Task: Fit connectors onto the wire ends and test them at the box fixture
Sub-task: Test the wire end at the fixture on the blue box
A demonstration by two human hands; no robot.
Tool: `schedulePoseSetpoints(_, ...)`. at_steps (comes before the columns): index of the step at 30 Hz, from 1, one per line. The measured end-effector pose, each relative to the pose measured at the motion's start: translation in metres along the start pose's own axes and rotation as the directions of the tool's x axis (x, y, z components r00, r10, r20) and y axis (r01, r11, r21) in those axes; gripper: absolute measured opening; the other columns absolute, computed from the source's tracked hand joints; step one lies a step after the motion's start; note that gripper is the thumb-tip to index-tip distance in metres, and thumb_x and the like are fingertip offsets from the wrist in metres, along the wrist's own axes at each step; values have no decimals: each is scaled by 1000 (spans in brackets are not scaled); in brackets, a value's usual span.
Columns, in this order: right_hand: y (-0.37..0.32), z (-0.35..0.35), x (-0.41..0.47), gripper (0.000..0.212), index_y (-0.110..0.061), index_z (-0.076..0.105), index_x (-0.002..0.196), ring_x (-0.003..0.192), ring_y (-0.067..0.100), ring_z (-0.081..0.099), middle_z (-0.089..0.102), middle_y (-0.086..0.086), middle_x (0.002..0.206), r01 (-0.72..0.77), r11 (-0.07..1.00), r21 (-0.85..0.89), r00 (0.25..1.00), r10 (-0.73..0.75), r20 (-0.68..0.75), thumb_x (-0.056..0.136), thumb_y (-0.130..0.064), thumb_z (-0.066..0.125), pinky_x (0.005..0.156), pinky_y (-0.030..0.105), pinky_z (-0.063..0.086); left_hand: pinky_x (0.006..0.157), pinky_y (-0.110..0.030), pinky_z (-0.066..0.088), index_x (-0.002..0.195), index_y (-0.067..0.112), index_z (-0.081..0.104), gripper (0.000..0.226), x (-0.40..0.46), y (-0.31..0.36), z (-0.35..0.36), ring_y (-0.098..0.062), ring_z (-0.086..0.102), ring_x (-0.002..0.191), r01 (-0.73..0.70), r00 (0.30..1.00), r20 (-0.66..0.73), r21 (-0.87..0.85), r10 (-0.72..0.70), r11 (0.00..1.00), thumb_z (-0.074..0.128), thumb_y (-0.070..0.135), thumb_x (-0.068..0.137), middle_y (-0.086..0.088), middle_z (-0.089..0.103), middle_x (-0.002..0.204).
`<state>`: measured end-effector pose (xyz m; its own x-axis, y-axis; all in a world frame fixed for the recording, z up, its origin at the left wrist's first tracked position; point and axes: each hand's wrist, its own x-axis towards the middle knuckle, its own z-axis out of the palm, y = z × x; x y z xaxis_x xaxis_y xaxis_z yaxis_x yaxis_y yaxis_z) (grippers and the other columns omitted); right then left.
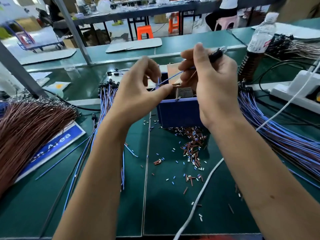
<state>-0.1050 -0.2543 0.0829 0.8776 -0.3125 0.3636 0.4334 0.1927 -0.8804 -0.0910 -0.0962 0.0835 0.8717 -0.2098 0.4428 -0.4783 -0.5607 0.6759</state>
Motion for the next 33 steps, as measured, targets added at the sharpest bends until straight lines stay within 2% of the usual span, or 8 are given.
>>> schedulePoseSetpoints(4, -21, -4, -2, 32, 0, 71, 100, 66, 19, 66, 72, 11, 82, 200, 980, -19, 959, -191, 208, 110, -21, 49, 63, 33, 53, 103, -33, 43, 130, 20, 61, 55, -1, 9, 15, -20, 51, 120, -164, 986, 34, 88, 161, 983, 77, 37, 80, 1, 60, 123)
schedulePoseSetpoints(7, -34, -5, -1, 28, -3, 73, 109, 88, 16, 68, 73, 7, 97, 484, 829, -282, 863, -397, 313, 105, -27, 59, 79, 34, 55, 77, -45, 57, 100, 5, 67, 12, 3, 20, 25, -25, 67, 82, -200, 978, -95, -143, 188, 969, 58, 12, 97, -6, 73, 90)
schedulePoseSetpoints(9, -35, -6, -2, 42, -11, 63, 132, 105, 16, 63, 65, 2, 117, 510, 764, -396, 853, -392, 344, 100, -39, 65, 88, 27, 52, 52, -28, 50, 82, 9, 58, 26, 5, 29, 27, -10, 55, 56, -210, 957, -263, -328, 124, 921, 45, 4, 104, 4, 60, 66)
schedulePoseSetpoints(12, -23, -8, -9, 56, -14, 48, 146, 111, 14, 63, 59, -1, 126, 306, 868, -391, 910, -145, 389, 100, -42, 66, 94, 31, 55, 44, -22, 29, 83, 9, 59, 31, 7, 47, 26, -5, 38, 50, -189, 913, -371, -754, -171, 629, 42, 9, 109, 4, 44, 62)
schedulePoseSetpoints(15, -1, -15, -13, 19, -9, 69, 113, 80, 18, 71, 72, 3, 93, 297, 830, -471, 865, -24, 501, 104, -25, 65, 79, 44, 57, 42, -24, 15, 86, 11, 55, 31, 14, 56, 20, -8, 20, 49, -189, 910, -278, -939, -308, 289, 41, 20, 111, 4, 27, 59)
schedulePoseSetpoints(22, 21, -38, -15, 27, -29, 72, 90, 73, 14, 57, 67, 16, 82, 119, 933, -341, 782, 123, 610, 109, -22, 53, 62, 38, 51, 36, -19, 16, 79, 15, 50, 42, 12, 37, 23, -7, 14, 43, -98, 885, -72, -995, -459, -33, 36, 37, 112, 7, 22, 53)
schedulePoseSetpoints(28, 43, -53, -16, 31, -9, 72, 100, 48, 15, 50, 63, 3, 62, -74, 923, -378, 706, 317, 633, 112, -18, 46, 47, 24, 41, 36, -20, 18, 73, 18, 48, 48, 17, 21, 27, -8, 17, 42, -94, 831, -66, -995, -553, -22, 34, 42, 112, 7, 24, 54)
schedulePoseSetpoints(33, 59, -88, -3, 23, -20, 74, 93, 53, 9, 50, 62, -2, 58, 121, 762, -637, 746, 353, 564, 108, -23, 57, 56, 26, 43, 36, -18, 15, 73, 21, 43, 37, 20, -18, 8, -8, 17, 39, -103, 634, -84, -994, -769, 24, 34, 25, 109, 8, 26, 51)
